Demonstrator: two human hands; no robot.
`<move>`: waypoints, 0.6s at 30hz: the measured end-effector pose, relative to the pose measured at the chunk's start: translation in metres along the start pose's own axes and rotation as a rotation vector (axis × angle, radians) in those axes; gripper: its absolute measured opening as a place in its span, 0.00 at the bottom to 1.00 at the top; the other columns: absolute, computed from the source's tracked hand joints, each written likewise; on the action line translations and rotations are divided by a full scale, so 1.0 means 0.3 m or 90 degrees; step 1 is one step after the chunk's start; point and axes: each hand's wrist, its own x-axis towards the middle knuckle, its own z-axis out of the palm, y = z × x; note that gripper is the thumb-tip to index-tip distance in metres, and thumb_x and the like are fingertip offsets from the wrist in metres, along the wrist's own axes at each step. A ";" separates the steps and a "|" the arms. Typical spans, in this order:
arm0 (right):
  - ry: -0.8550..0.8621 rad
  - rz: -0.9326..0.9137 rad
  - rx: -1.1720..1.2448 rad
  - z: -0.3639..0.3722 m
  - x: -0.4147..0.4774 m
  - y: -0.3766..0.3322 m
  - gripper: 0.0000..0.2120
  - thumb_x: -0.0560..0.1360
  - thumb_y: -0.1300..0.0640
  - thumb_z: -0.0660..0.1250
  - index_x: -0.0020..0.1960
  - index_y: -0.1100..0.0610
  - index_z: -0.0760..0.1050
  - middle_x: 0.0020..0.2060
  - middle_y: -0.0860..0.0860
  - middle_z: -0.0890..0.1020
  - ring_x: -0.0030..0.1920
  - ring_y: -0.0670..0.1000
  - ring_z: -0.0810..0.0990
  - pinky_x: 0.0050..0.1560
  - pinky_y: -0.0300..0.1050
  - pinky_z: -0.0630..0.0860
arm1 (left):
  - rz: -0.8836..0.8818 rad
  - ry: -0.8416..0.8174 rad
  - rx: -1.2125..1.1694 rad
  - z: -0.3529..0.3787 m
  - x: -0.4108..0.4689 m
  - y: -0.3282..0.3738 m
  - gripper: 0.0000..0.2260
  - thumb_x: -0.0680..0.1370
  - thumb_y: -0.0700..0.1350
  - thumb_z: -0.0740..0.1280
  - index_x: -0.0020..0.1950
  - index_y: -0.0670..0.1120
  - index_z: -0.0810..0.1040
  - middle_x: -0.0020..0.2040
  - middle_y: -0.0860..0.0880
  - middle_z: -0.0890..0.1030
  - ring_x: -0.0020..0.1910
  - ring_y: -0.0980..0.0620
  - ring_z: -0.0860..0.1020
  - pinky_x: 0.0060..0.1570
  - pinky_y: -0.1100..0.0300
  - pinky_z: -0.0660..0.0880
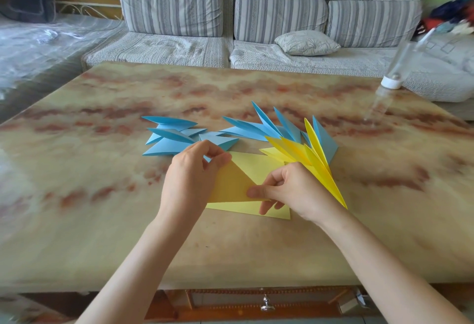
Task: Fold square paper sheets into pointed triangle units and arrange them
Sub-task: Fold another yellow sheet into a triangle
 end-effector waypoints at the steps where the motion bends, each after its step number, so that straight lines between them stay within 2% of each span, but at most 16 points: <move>1: 0.004 0.006 -0.008 0.001 0.000 0.002 0.15 0.68 0.46 0.75 0.33 0.57 0.79 0.28 0.50 0.84 0.34 0.49 0.79 0.41 0.46 0.75 | 0.000 0.000 0.000 -0.001 0.001 -0.002 0.04 0.75 0.48 0.69 0.42 0.52 0.77 0.36 0.58 0.73 0.36 0.59 0.70 0.34 0.65 0.65; 5: 0.044 -0.020 -0.042 0.004 -0.005 0.002 0.19 0.68 0.42 0.73 0.26 0.53 0.74 0.26 0.50 0.83 0.27 0.40 0.74 0.38 0.42 0.70 | -0.002 0.007 -0.004 -0.010 0.007 -0.005 0.03 0.76 0.48 0.69 0.42 0.51 0.78 0.37 0.58 0.73 0.37 0.60 0.71 0.35 0.65 0.67; 9: 0.028 -0.024 -0.040 0.014 -0.008 0.008 0.22 0.68 0.40 0.70 0.25 0.55 0.72 0.25 0.51 0.82 0.22 0.40 0.71 0.35 0.38 0.65 | -0.008 0.006 -0.010 -0.015 0.010 -0.015 0.03 0.75 0.49 0.69 0.43 0.51 0.79 0.38 0.57 0.73 0.38 0.55 0.71 0.36 0.58 0.66; 11: 0.027 -0.023 -0.055 0.021 -0.002 0.019 0.24 0.68 0.38 0.69 0.25 0.56 0.72 0.24 0.52 0.81 0.23 0.40 0.71 0.37 0.39 0.66 | -0.016 0.002 -0.007 -0.013 0.008 -0.018 0.03 0.76 0.48 0.69 0.44 0.50 0.79 0.38 0.57 0.73 0.40 0.51 0.71 0.38 0.57 0.66; 15: 0.049 -0.049 -0.079 0.021 -0.004 0.025 0.31 0.65 0.30 0.61 0.25 0.59 0.70 0.24 0.55 0.81 0.23 0.44 0.70 0.36 0.42 0.71 | -0.027 0.015 -0.008 -0.029 0.019 -0.029 0.04 0.77 0.48 0.67 0.43 0.50 0.77 0.38 0.58 0.73 0.40 0.51 0.72 0.37 0.57 0.66; 18: 0.088 -0.108 -0.071 0.002 -0.002 0.043 0.30 0.67 0.31 0.59 0.25 0.57 0.71 0.26 0.55 0.81 0.28 0.50 0.77 0.45 0.46 0.76 | -0.063 0.046 0.002 -0.078 0.059 -0.067 0.04 0.77 0.48 0.66 0.44 0.50 0.76 0.37 0.57 0.73 0.35 0.56 0.71 0.34 0.59 0.67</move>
